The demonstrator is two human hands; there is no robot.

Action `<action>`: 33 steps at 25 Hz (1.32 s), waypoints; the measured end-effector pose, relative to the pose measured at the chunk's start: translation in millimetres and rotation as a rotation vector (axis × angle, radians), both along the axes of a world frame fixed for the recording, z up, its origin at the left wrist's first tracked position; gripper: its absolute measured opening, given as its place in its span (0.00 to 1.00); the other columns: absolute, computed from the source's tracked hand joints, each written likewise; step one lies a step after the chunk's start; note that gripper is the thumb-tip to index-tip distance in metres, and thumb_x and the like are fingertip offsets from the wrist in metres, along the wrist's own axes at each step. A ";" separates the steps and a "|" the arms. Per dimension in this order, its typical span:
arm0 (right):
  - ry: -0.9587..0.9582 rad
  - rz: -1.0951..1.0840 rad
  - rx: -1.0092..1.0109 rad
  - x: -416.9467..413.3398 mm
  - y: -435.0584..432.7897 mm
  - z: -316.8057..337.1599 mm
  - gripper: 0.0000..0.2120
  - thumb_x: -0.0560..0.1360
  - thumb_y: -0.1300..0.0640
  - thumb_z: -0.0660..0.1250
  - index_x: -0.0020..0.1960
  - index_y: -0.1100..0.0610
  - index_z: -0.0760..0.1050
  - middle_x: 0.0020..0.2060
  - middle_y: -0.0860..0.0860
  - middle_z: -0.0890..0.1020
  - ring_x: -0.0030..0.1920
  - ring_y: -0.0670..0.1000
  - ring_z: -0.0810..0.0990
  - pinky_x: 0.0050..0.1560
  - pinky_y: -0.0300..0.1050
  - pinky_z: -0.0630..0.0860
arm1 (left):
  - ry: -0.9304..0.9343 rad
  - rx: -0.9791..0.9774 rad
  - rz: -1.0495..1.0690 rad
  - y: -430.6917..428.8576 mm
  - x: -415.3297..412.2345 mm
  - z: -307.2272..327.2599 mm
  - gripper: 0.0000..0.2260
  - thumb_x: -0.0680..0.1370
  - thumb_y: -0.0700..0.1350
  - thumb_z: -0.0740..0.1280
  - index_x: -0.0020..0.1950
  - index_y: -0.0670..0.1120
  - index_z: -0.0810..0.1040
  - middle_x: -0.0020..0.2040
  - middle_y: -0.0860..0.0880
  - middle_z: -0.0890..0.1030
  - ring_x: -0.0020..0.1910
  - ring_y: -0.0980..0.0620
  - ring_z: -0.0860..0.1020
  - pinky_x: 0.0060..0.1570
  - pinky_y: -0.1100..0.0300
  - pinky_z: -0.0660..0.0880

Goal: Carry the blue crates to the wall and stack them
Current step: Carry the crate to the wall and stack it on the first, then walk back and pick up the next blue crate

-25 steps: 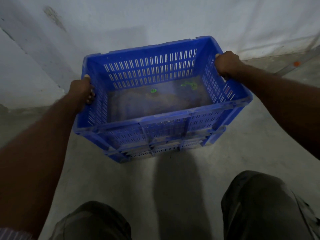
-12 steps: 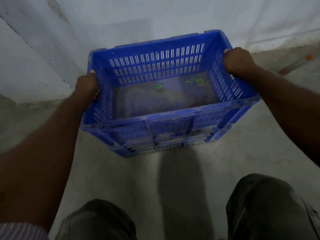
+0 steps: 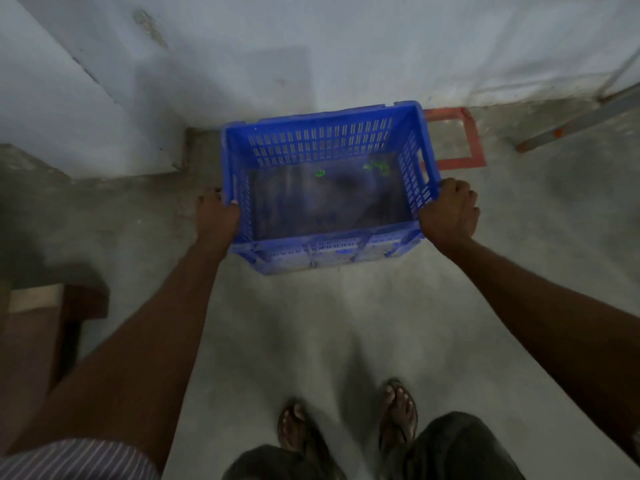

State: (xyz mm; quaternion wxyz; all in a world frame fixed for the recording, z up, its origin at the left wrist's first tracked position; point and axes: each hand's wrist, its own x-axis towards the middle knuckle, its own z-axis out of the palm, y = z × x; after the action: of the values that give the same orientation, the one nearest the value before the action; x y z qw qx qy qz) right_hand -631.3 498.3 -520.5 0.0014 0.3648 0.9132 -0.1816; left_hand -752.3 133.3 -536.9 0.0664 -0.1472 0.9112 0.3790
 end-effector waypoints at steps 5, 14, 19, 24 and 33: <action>0.184 0.079 -0.234 62.7 -25.3 128.7 0.19 0.72 0.62 0.65 0.62 0.57 0.75 0.58 0.57 0.79 0.57 0.60 0.79 0.58 0.54 0.75 | 0.098 0.154 -0.019 13.2 89.1 134.1 0.13 0.77 0.36 0.67 0.62 0.38 0.76 0.51 0.45 0.79 0.47 0.51 0.77 0.46 0.71 0.68; 0.301 0.162 -0.634 239.6 -89.0 310.7 0.07 0.75 0.61 0.69 0.52 0.52 0.78 0.45 0.53 0.85 0.39 0.50 0.84 0.43 0.40 0.75 | 0.203 0.339 0.032 14.2 322.6 339.2 0.05 0.80 0.40 0.68 0.55 0.47 0.79 0.45 0.54 0.80 0.38 0.70 0.76 0.44 0.72 0.72; 0.293 0.248 -0.840 348.4 -121.5 369.5 0.07 0.76 0.62 0.69 0.52 0.53 0.78 0.43 0.54 0.85 0.33 0.46 0.83 0.37 0.37 0.74 | 0.263 0.422 0.239 3.1 461.6 393.4 0.06 0.80 0.42 0.68 0.56 0.48 0.80 0.48 0.51 0.83 0.46 0.53 0.82 0.52 0.53 0.79; 0.296 0.280 -0.939 445.3 -151.1 429.1 0.08 0.76 0.62 0.68 0.54 0.55 0.78 0.43 0.54 0.86 0.34 0.46 0.84 0.38 0.44 0.77 | 0.307 0.485 0.375 -3.8 589.9 429.4 0.06 0.80 0.42 0.69 0.57 0.45 0.80 0.48 0.47 0.84 0.48 0.44 0.83 0.51 0.49 0.79; 0.284 0.345 -1.013 649.3 -222.5 454.9 0.09 0.76 0.60 0.69 0.56 0.54 0.78 0.42 0.55 0.86 0.37 0.49 0.83 0.38 0.45 0.78 | 0.294 0.551 0.404 -31.4 812.5 455.0 0.08 0.81 0.44 0.69 0.60 0.49 0.79 0.51 0.51 0.83 0.48 0.51 0.83 0.47 0.61 0.79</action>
State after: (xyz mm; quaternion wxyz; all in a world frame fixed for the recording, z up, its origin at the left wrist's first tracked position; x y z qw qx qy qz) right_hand 18.0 275.8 -65.6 0.0831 0.1357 0.7495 -0.6426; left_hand 60.3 101.9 -81.9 -0.1041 -0.2448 0.7275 0.6325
